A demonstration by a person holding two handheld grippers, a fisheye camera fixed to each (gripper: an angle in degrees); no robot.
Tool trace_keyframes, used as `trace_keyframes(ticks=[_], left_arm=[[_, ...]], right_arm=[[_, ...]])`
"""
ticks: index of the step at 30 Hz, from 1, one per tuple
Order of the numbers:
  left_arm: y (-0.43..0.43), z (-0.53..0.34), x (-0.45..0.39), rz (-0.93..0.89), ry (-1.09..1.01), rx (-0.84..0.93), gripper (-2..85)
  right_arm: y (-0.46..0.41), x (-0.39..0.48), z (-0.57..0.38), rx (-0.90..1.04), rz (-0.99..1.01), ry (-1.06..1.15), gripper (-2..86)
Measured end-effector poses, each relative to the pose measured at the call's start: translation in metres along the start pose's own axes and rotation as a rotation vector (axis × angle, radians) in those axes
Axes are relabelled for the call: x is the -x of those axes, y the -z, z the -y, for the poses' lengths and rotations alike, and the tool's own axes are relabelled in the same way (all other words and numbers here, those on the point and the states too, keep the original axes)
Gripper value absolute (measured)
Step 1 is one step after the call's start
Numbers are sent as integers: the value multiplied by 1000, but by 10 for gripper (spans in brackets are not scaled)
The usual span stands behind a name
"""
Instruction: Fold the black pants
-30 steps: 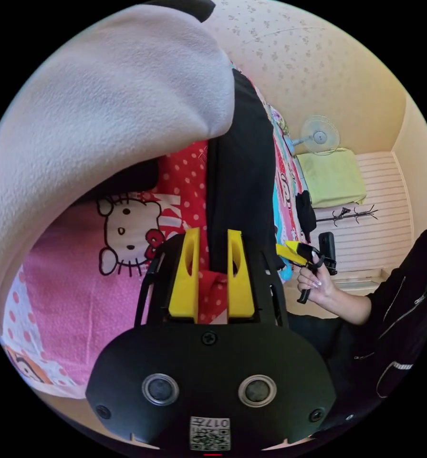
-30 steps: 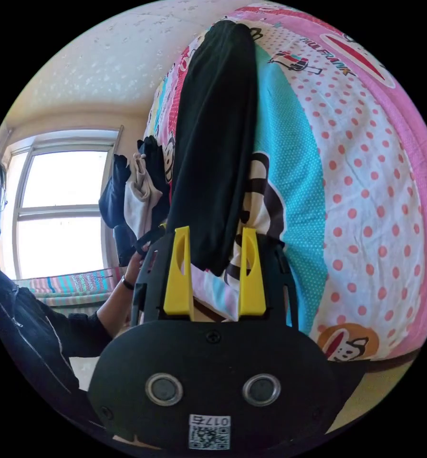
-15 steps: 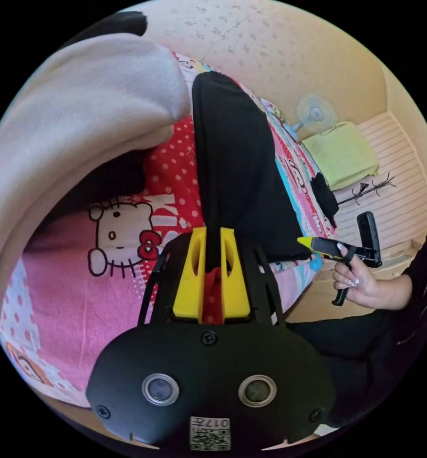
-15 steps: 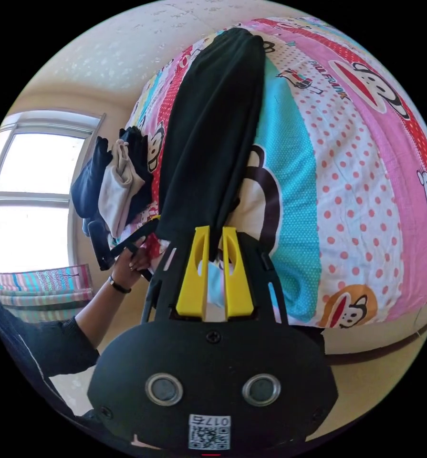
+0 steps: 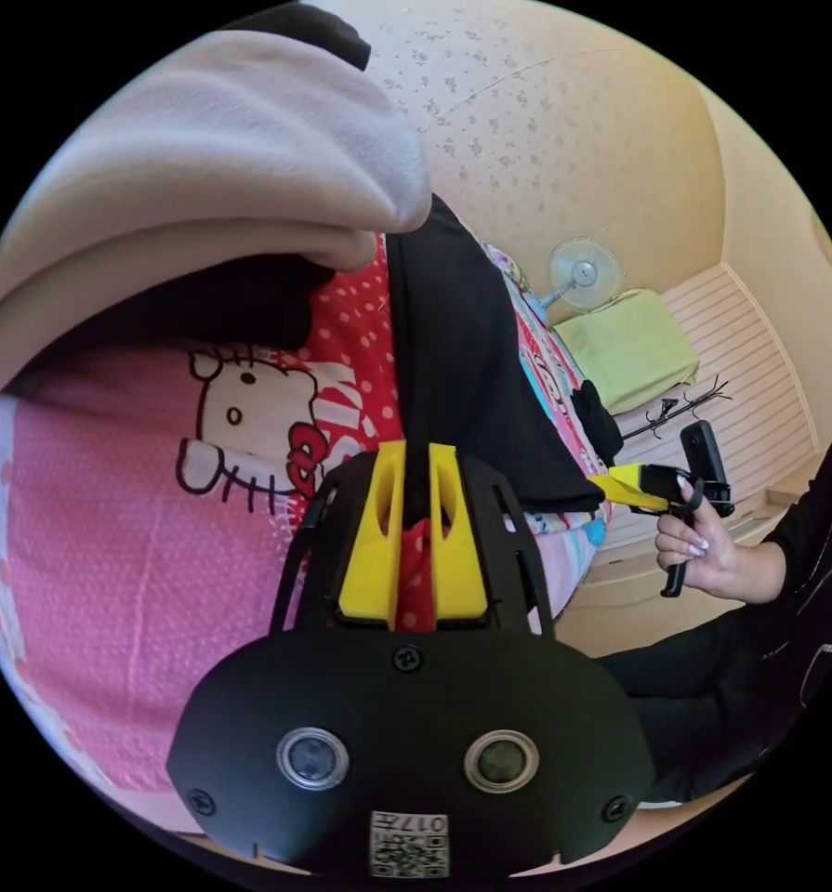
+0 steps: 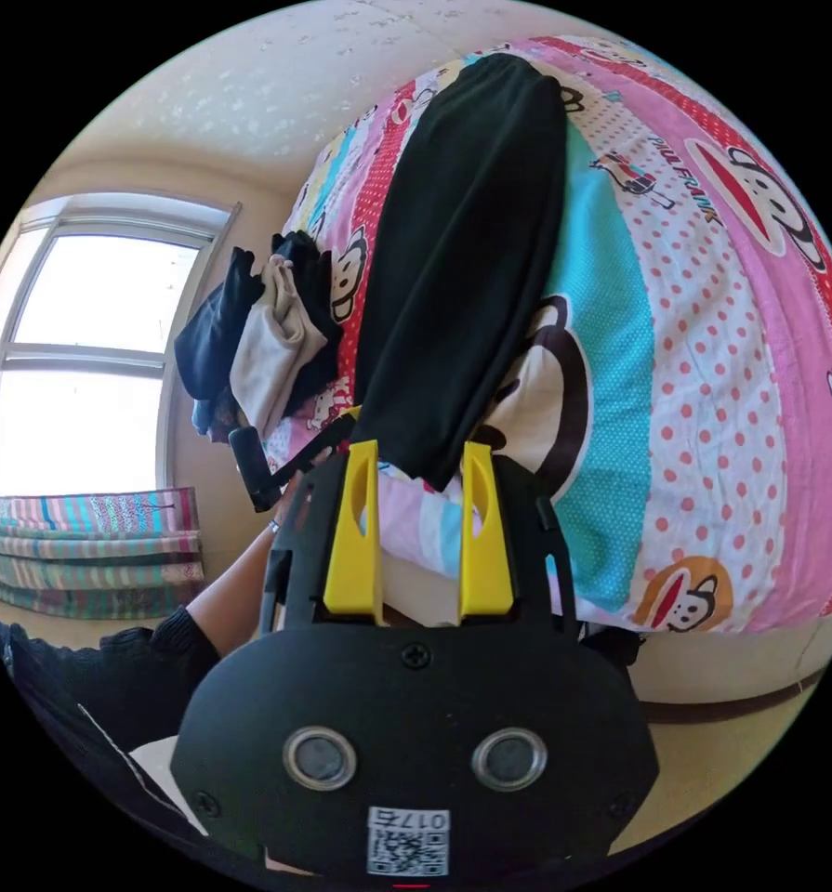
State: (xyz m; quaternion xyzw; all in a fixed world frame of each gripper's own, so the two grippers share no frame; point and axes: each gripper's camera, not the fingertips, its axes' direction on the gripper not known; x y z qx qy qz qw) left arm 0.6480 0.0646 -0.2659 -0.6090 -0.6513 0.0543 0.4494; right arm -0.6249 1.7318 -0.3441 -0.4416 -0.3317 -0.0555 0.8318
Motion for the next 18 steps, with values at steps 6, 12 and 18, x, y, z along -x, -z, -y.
trace_keyframes(ticks=[6, 12, 18], left_arm=[[4, -8, 12, -71, 32, -4, 52], [9, -14, 10, -75, 34, -12, 52], [20, -16, -22, -81, 120, 17, 44]], right_arm=[[-15, -28, 21, 4, 71, -25, 117], [-61, -41, 54, 215, 65, -118, 71], [-24, -33, 60, 158, 154, 37, 47]])
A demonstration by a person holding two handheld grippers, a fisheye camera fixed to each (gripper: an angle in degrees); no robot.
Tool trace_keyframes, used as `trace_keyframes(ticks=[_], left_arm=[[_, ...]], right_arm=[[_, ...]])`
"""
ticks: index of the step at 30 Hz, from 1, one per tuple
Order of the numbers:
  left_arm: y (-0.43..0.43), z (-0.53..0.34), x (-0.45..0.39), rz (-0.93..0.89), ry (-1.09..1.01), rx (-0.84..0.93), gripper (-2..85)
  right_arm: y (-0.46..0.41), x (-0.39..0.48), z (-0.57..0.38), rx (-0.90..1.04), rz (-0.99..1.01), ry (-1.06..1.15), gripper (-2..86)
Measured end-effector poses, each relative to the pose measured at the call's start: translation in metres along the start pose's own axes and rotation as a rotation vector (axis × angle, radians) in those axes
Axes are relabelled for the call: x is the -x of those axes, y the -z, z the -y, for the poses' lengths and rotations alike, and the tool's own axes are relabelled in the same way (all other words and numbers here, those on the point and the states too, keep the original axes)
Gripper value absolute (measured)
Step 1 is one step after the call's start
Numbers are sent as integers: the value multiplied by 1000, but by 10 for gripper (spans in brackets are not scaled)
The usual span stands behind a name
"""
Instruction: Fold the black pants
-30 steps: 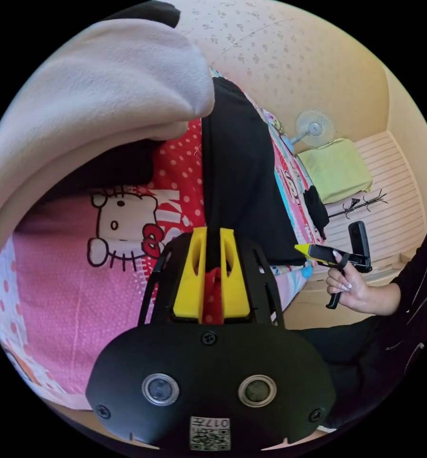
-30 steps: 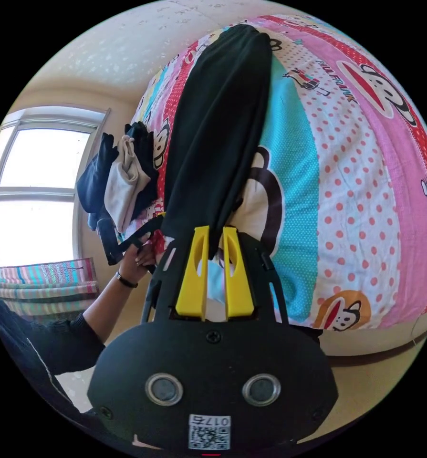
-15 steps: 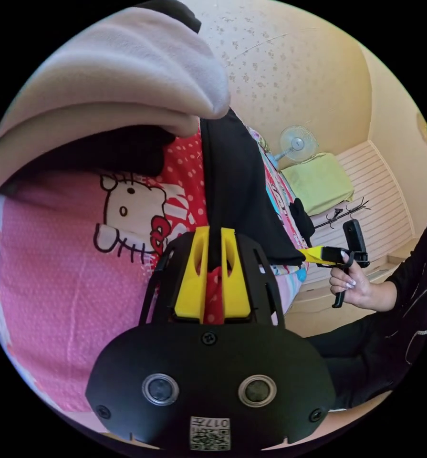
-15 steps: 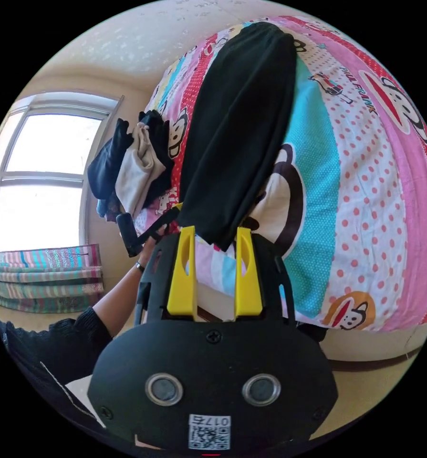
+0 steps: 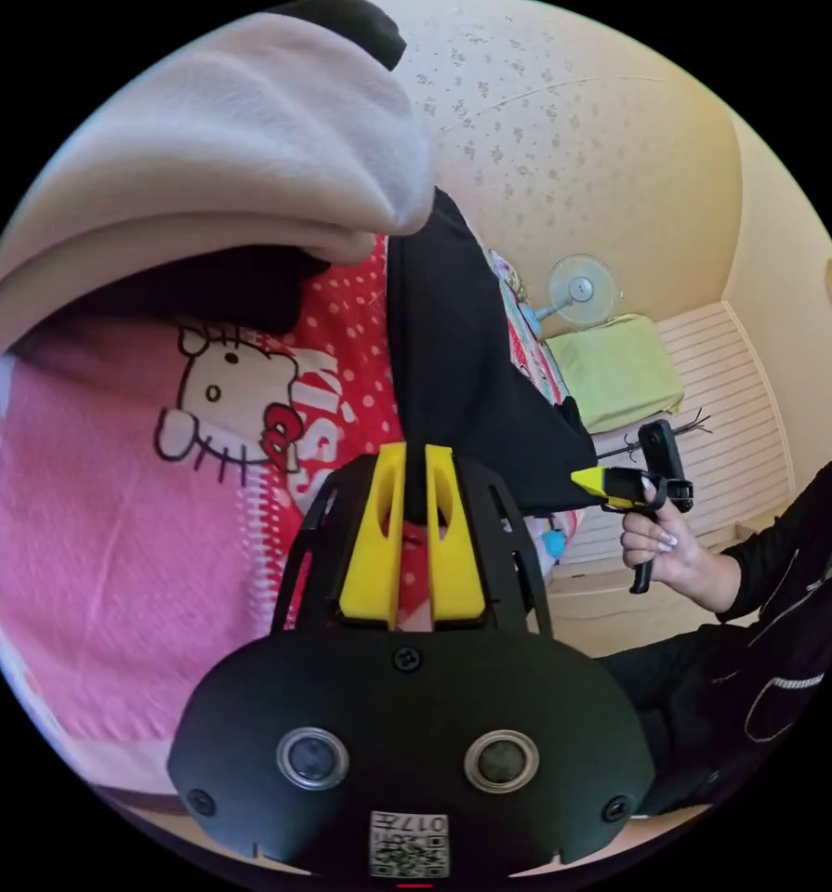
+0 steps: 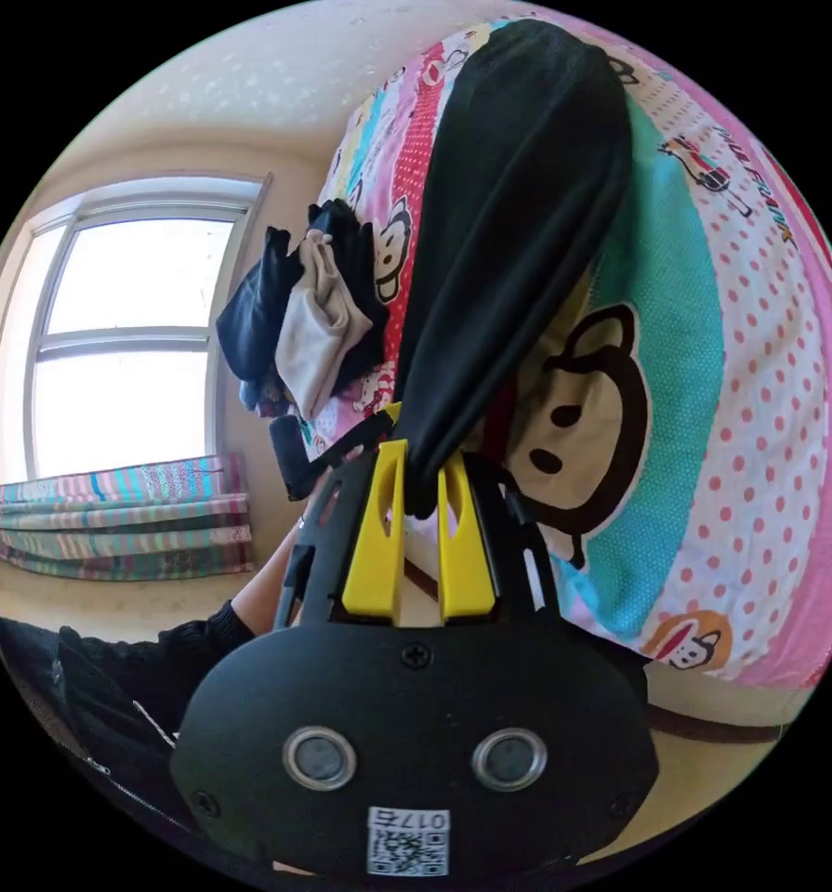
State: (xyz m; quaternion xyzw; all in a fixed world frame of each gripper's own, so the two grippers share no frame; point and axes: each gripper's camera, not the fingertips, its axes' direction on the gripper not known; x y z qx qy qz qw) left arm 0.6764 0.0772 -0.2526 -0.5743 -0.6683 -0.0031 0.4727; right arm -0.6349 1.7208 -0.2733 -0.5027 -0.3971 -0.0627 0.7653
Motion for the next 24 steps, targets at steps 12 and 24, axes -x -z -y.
trace_keyframes(ticks=[12, 24], left_arm=[[-52, -152, -176, 254, 29, 125, 45], [17, -124, -219, 66, -189, -65, 63]], right_arm=[[55, -113, -114, 88, -58, -215, 69], [44, -166, -146, -169, 270, -384, 72]])
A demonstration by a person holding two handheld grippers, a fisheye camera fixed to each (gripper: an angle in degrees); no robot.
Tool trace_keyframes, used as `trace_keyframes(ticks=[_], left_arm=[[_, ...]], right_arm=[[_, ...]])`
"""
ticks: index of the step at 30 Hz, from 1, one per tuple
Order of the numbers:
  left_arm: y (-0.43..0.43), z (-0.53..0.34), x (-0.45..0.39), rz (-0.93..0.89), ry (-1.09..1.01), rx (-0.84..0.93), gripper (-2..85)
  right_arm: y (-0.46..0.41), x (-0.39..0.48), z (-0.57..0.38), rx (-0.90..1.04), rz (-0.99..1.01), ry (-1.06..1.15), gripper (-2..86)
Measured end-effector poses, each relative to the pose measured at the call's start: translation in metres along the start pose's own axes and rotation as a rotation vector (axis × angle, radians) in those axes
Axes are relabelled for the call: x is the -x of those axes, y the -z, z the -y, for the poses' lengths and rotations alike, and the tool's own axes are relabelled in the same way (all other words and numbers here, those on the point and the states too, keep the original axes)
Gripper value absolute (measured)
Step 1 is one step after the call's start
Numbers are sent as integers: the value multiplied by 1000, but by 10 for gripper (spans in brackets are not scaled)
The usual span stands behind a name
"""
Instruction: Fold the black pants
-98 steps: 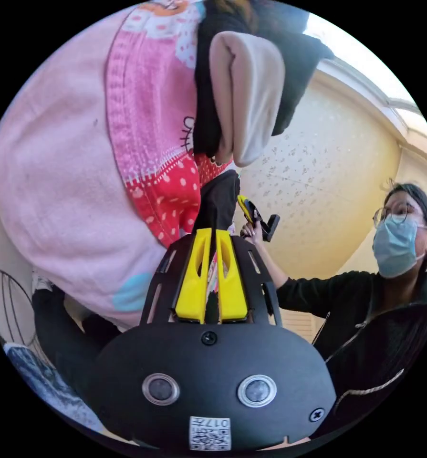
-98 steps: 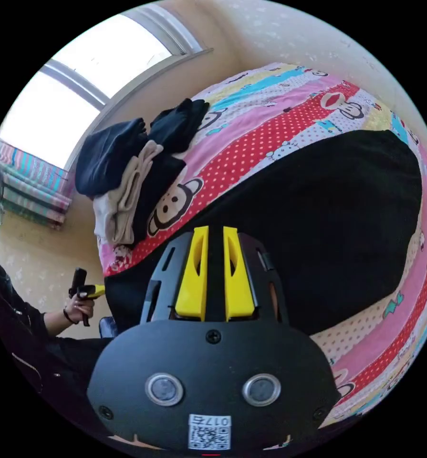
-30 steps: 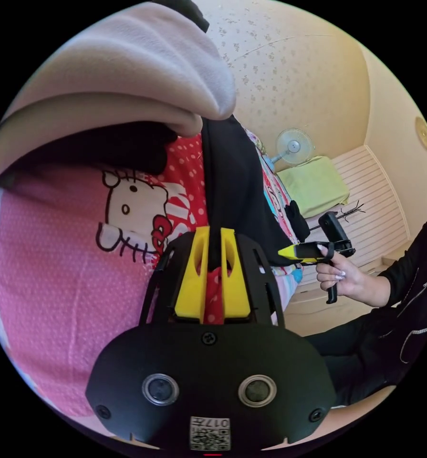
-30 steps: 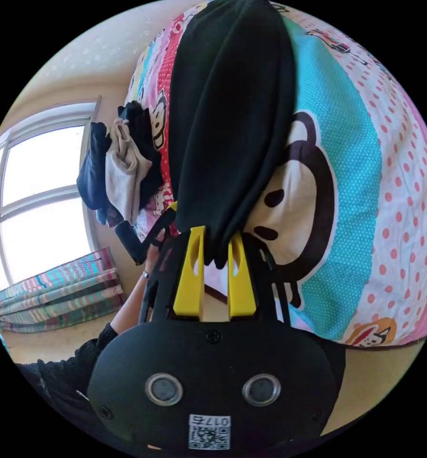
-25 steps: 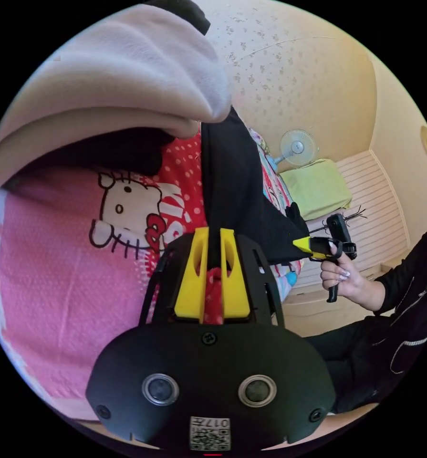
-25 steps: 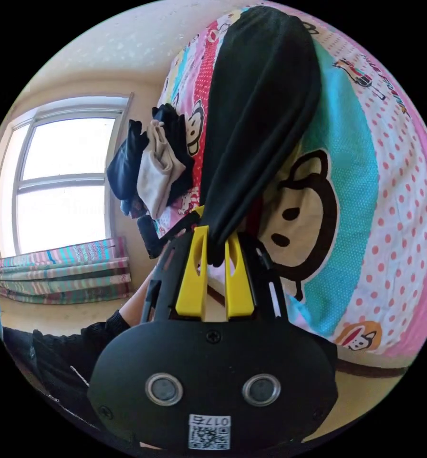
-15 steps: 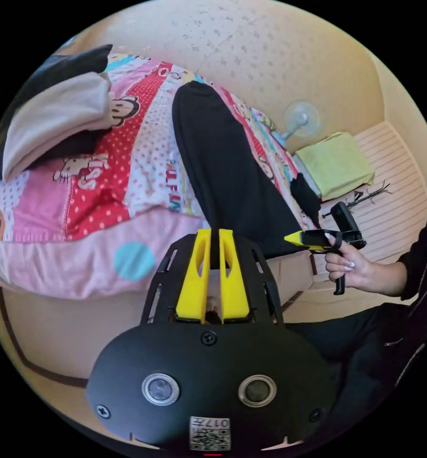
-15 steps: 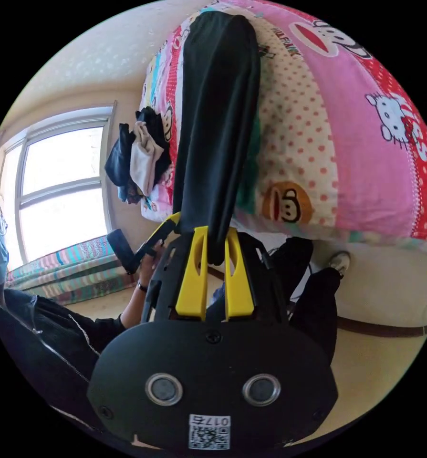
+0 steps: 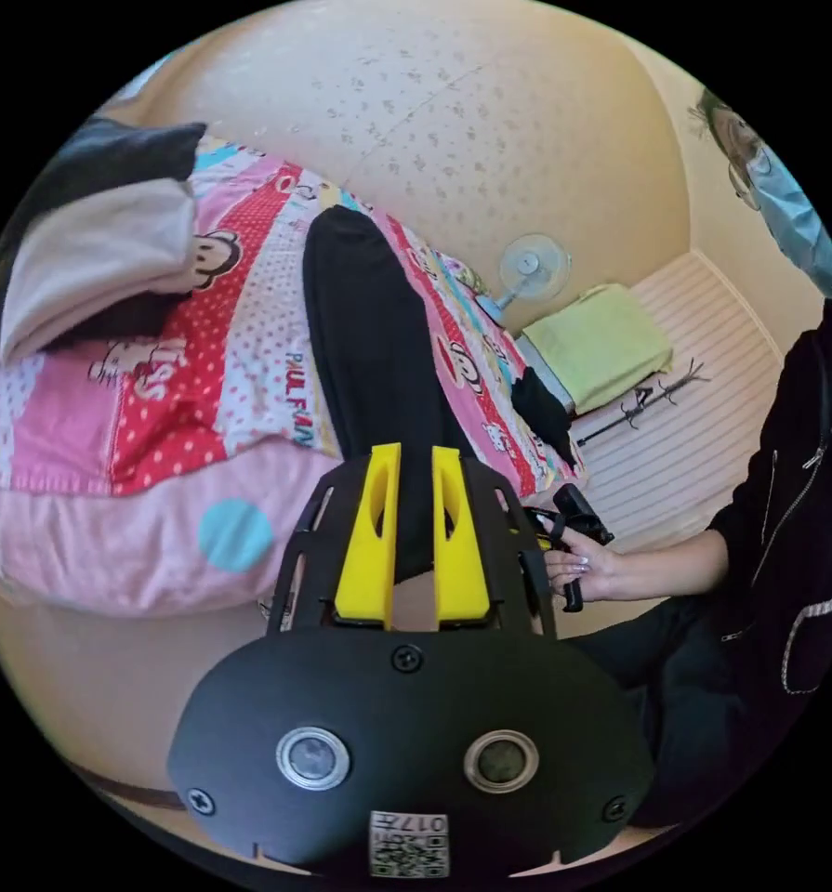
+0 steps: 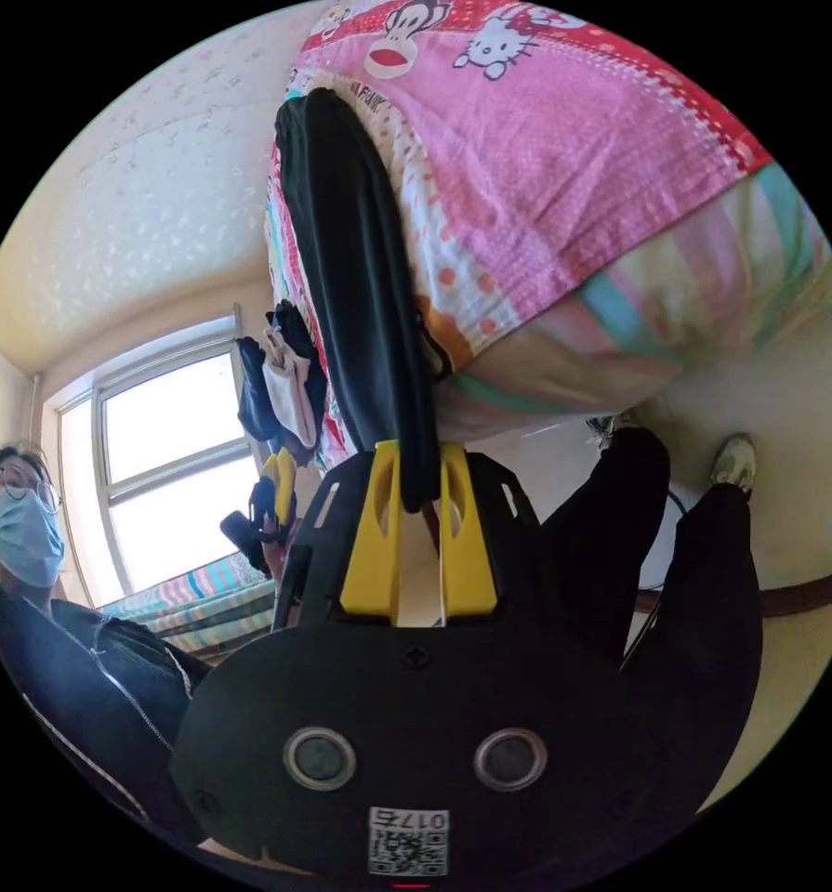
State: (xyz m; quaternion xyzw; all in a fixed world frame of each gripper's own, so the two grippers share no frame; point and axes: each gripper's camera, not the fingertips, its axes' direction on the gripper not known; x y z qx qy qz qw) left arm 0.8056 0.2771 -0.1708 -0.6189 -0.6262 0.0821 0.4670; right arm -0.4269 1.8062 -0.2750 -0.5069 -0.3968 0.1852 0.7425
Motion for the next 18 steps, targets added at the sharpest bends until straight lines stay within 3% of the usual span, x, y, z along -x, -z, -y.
trace_keyframes(ticks=[4, 7, 8, 10, 15, 18], left_arm=[[-27, 53, -38, -61, -182, 18, 6], [-79, 74, -43, 98, -207, 89, -6], [-107, 76, -34, 194, -192, 195, -7], [-129, 78, -25, 265, -140, 336, -9], [-78, 90, -46, 52, -186, -36, -10], [-102, 115, -44, 129, -231, 27, -10]], right_arm=[[13, 3, -4, 38, -18, -32, 56], [17, 8, 4, 151, -238, 36, 33], [30, 22, 0, 87, -374, 112, 32], [48, 52, -3, 46, -424, 259, 31], [27, 133, 25, 61, -694, 668, 27], [-14, 166, 67, 17, -714, 887, 22]])
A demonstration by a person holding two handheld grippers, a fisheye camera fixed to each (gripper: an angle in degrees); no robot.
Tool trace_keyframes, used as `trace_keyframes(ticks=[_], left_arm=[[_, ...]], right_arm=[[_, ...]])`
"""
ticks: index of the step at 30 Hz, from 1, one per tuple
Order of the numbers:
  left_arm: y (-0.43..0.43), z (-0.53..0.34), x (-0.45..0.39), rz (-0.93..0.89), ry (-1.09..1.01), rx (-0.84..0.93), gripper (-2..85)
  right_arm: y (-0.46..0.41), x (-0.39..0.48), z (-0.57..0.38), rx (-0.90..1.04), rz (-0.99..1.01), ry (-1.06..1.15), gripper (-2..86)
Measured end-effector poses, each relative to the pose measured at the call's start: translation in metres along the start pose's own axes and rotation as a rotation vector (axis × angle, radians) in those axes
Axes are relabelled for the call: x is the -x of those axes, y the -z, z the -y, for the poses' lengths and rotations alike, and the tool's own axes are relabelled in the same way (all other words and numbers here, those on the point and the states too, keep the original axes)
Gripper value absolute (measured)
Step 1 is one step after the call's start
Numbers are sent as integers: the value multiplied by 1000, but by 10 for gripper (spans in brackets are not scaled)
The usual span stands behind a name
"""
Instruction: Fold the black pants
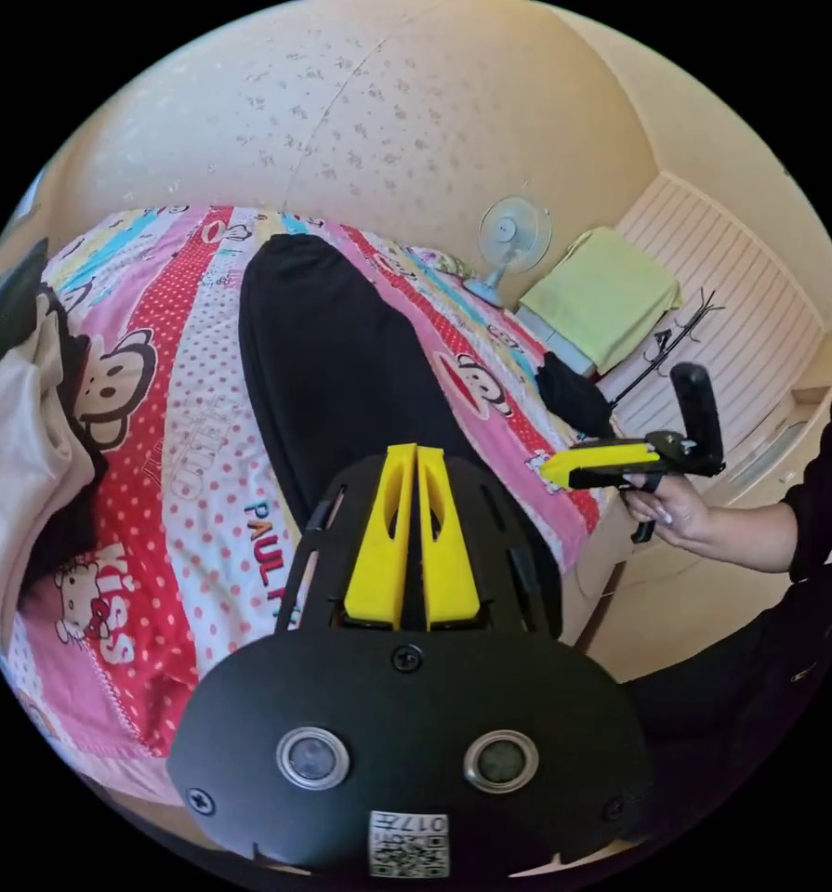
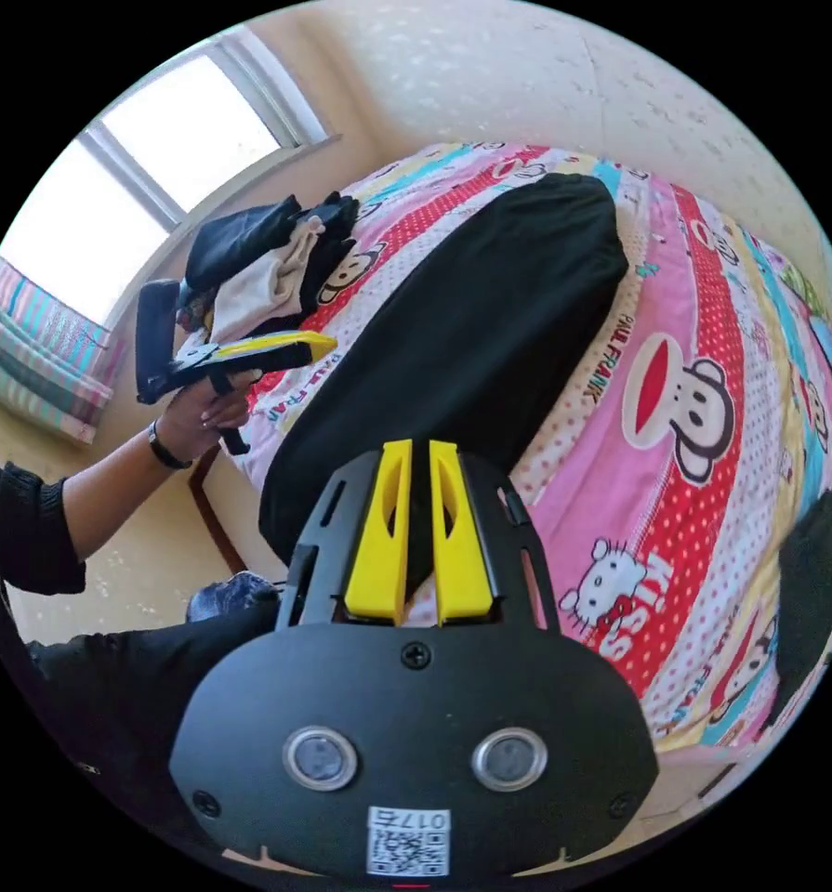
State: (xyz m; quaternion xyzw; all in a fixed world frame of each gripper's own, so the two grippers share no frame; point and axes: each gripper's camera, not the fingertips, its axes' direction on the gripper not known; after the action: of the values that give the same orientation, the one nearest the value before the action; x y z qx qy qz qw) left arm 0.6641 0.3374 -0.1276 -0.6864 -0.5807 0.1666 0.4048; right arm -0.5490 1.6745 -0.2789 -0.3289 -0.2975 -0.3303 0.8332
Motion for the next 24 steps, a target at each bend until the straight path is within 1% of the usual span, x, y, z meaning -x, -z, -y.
trace_keyframes(ticks=[1, 2, 3, 4, 5, 6, 8, 9, 10, 11, 12, 13, 14, 15, 16, 17, 18, 20, 24], left_arm=[[-8, 4, 1, 37, -16, 26, -10], [-28, 8, 4, 126, -54, 99, -10], [-50, 5, 11, 276, -76, 213, -10], [-61, -1, 15, 362, -91, 277, -10], [-61, -15, 18, 362, -141, 221, -10], [-51, -22, 24, 370, -90, 178, -9], [-34, -27, 31, 418, -5, 197, -9], [-19, -35, 36, 431, 53, 198, -8], [-9, -41, 38, 399, 72, 180, -7], [11, -57, 43, 284, 115, 125, -4], [28, -75, 48, 151, 165, 70, 2], [35, -85, 51, 83, 187, 48, 5], [45, -106, 58, -43, 232, 21, 43], [50, -127, 65, -152, 280, 13, 86], [51, -137, 68, -204, 297, 9, 109], [51, -157, 73, -298, 325, -5, 142], [52, -174, 77, -341, 353, -10, 160], [52, -191, 82, -358, 384, -8, 165], [35, -201, 98, -344, 432, 25, 156]], right_arm=[[-17, -2, 20, 3, -11, 47, 20], [-39, -5, 32, 61, -45, 110, 18], [-53, -8, 35, 114, -81, 144, 16], [-79, -18, 30, 238, -165, 202, 15], [-86, -30, 17, 237, -151, 259, 15], [-81, -36, 11, 198, -129, 254, 17], [-62, -57, 0, 268, -159, 120, 26], [-53, -59, -6, 249, -146, 108, 28], [-28, -63, -23, 163, -57, 85, 38], [-8, -67, -40, 99, 57, 35, 52], [-2, -70, -49, 86, 116, -3, 61], [4, -75, -67, 89, 251, -82, 83], [0, -79, -85, 113, 382, -155, 110], [-4, -79, -94, 127, 438, -187, 131], [-15, -80, -111, 157, 514, -256, 174], [-31, -82, -127, 194, 564, -353, 187], [-38, -83, -134, 202, 593, -393, 194], [-61, -88, -150, 165, 689, -500, 198], [-84, -94, -150, 65, 799, -564, 181]])
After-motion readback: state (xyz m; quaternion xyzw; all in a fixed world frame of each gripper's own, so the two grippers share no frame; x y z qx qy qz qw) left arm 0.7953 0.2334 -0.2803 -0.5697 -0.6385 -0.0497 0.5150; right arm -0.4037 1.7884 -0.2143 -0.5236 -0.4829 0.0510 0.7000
